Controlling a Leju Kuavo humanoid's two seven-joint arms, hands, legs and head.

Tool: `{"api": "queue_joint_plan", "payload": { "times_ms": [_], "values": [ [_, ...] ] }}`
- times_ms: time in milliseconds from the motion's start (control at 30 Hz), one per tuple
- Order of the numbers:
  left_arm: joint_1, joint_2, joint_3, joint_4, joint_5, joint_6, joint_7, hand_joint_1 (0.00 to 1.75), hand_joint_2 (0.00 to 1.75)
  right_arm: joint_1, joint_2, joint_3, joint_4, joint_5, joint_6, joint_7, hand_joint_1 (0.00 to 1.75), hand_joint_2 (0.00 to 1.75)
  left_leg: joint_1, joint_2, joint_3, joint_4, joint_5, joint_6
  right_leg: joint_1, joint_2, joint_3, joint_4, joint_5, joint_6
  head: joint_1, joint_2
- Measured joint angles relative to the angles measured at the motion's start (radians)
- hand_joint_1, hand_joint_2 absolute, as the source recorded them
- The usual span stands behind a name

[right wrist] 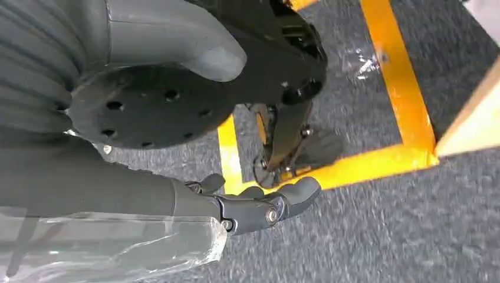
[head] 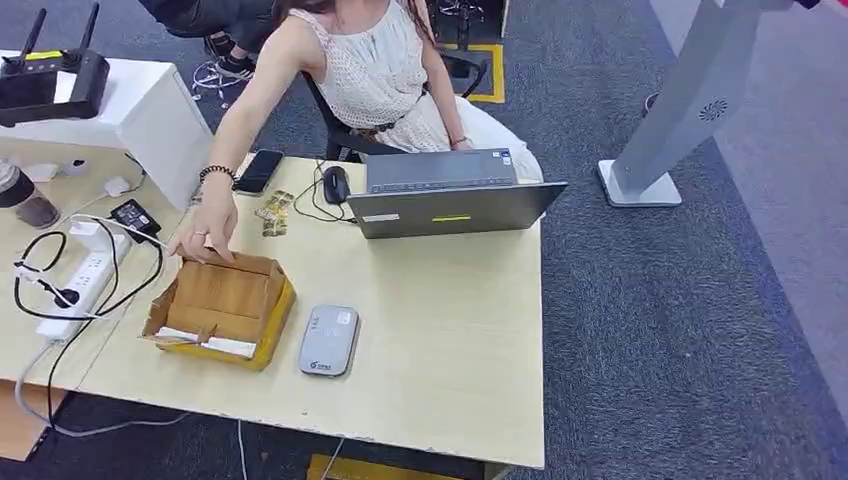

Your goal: Pass the card to the sensor for recognition and then transmit it.

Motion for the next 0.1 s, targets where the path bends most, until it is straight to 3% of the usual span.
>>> {"api": "queue_joint_plan", "payload": {
  "times_ms": [33,67,100],
  "values": [
    [0.001,-0.002,-0.015,0.011,-0.006,0.001,0.006,0.0,1.75,0.004,0.0,0.013,-0.003,-0.012,0.001,0.006,0.0,1.75,0.0,0.0,0.0,0.0,0.0,0.0,0.0,0.0,0.0,0.0,0.0,0.0,0.0,0.0],
    [0.001,-0.002,-0.034,0.021,-0.012,0.002,0.013,0.0,0.0,0.007,-0.002,0.027,-0.005,-0.025,0.002,0.01,0.0,1.75,0.0,0.0,0.0,0.0,0.0,0.0,0.0,0.0,0.0,0.0,0.0,0.0,0.0,0.0],
    [0.002,-0.002,-0.057,0.03,-0.018,0.002,0.021,0.0,0.0,0.011,-0.005,0.042,-0.008,-0.037,0.002,0.016,0.0,0.0,0.0,0.0,0.0,0.0,0.0,0.0,0.0,0.0,0.0,0.0,0.0,0.0,0.0,0.0]
  ]
}}
